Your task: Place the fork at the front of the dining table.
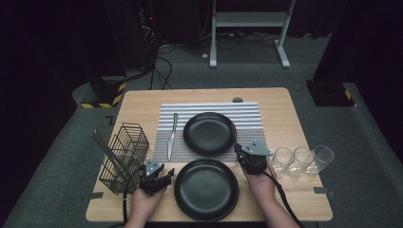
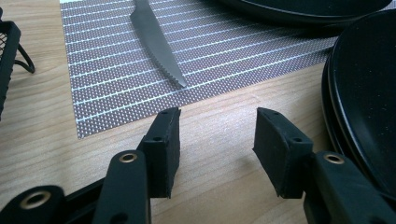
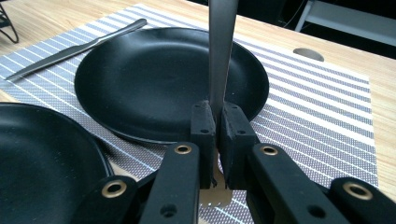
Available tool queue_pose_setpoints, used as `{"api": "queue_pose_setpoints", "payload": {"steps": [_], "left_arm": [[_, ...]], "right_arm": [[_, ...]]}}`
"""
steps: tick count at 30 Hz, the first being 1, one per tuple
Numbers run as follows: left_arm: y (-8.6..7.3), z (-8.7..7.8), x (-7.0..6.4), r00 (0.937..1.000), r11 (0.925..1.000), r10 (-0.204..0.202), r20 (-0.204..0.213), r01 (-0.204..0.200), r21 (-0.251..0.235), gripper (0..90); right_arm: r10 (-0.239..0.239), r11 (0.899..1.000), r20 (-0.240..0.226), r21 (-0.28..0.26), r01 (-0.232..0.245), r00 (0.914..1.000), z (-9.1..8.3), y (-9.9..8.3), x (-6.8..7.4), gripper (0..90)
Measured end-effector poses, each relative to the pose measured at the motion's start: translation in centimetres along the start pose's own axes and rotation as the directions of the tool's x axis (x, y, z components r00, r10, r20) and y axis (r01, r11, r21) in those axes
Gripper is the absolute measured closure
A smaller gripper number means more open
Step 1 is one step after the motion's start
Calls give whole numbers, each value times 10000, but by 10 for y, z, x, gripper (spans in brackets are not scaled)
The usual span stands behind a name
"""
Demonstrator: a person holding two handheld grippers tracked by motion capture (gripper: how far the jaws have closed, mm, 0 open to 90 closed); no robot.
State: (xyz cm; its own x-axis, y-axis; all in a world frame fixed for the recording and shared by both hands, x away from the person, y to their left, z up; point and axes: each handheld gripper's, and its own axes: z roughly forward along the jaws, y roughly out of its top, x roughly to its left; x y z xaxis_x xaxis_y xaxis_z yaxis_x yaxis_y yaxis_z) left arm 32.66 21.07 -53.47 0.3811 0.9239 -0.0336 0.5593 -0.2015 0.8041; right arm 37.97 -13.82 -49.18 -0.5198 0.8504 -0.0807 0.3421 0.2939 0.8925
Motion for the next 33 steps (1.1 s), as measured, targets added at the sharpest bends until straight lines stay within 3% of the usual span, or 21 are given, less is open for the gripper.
{"api": "queue_pose_setpoints", "payload": {"steps": [18,33], "left_arm": [[0,1,1,9999,10000,-88,68,88,39,513],[0,1,3,9998,9998,-180,124,179,70,516]], "right_arm": [[199,9981,170,585,-208,9997,22,13,-7,850],[339,9922,830,1168,-435,9960,37,19,-19,867]]}}
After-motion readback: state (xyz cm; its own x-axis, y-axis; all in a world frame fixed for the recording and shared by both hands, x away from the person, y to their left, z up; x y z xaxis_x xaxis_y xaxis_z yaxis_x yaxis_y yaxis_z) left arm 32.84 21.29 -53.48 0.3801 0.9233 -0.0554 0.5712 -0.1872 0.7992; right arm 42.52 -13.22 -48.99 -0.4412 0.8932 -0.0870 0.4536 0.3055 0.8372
